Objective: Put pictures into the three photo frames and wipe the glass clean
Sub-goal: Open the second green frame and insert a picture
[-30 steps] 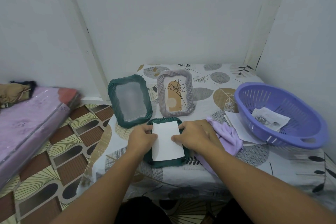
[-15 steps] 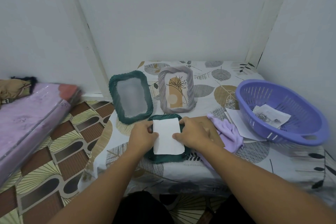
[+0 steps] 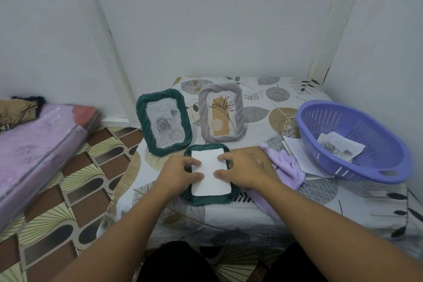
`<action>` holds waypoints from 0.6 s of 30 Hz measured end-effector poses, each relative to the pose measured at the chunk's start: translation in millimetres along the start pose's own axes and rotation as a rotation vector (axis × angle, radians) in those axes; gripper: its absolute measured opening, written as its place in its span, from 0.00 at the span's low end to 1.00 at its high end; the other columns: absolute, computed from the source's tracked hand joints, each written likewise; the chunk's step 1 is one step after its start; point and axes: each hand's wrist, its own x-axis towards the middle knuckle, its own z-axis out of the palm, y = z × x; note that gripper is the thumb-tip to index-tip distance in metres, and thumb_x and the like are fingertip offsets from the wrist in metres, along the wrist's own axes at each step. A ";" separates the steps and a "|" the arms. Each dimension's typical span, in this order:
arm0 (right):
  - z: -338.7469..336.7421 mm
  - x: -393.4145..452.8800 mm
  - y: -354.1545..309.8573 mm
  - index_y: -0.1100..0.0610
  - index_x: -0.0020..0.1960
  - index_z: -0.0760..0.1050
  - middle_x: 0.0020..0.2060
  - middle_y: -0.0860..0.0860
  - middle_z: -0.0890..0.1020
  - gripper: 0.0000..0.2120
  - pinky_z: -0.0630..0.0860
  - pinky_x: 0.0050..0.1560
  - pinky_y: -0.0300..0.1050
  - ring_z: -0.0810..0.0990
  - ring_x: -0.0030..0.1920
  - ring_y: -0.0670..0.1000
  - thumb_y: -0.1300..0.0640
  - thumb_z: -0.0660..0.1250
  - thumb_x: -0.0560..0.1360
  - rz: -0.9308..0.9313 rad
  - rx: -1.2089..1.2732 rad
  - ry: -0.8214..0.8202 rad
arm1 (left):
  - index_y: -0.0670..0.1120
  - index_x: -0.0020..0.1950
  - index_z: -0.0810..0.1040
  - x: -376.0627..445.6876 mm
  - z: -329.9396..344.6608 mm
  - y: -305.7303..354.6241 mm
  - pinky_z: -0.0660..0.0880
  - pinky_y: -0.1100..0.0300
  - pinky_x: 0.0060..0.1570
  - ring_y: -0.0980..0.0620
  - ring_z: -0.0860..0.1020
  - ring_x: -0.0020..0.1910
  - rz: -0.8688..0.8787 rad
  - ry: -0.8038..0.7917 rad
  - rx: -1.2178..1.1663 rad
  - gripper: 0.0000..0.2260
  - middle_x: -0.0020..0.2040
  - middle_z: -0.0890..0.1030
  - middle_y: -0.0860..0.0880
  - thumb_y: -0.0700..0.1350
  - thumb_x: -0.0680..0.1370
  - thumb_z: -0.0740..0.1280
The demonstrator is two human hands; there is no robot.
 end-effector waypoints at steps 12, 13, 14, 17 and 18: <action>-4.7 -1.1 0.5 0.39 0.74 0.67 0.60 0.46 0.73 0.37 0.64 0.62 0.57 0.72 0.65 0.51 0.32 0.72 0.69 -0.037 -0.111 -0.085 | 0.61 0.64 0.80 4.0 -2.7 -10.2 0.76 0.52 0.58 0.49 0.74 0.57 -0.021 -0.153 -0.033 0.34 0.60 0.71 0.51 0.65 0.59 0.81; -4.4 -0.8 1.5 0.39 0.74 0.67 0.60 0.46 0.72 0.37 0.64 0.62 0.57 0.72 0.65 0.51 0.32 0.72 0.68 -0.036 -0.109 -0.086 | 0.61 0.64 0.80 3.2 -2.9 -9.9 0.75 0.52 0.60 0.49 0.73 0.58 -0.026 -0.162 -0.044 0.32 0.61 0.70 0.50 0.62 0.61 0.82; -4.4 -0.5 2.4 0.40 0.74 0.67 0.60 0.46 0.72 0.38 0.64 0.63 0.57 0.72 0.64 0.51 0.31 0.72 0.68 -0.037 -0.107 -0.088 | 0.60 0.65 0.80 2.5 -3.0 -9.8 0.75 0.52 0.61 0.49 0.73 0.59 -0.033 -0.168 -0.061 0.30 0.61 0.69 0.50 0.59 0.64 0.82; -3.3 0.6 3.2 0.40 0.74 0.66 0.60 0.46 0.72 0.39 0.65 0.64 0.58 0.72 0.64 0.51 0.30 0.71 0.67 -0.036 -0.102 -0.091 | 0.60 0.64 0.80 1.5 -3.2 -10.6 0.74 0.49 0.64 0.48 0.73 0.60 -0.047 -0.168 -0.098 0.29 0.61 0.69 0.50 0.60 0.65 0.81; -2.6 0.9 3.4 0.41 0.74 0.66 0.61 0.46 0.73 0.40 0.66 0.63 0.58 0.72 0.64 0.51 0.30 0.71 0.67 -0.040 -0.100 -0.082 | 0.60 0.64 0.80 1.3 -3.0 -10.5 0.74 0.48 0.64 0.48 0.72 0.60 -0.047 -0.166 -0.088 0.30 0.61 0.69 0.51 0.62 0.64 0.81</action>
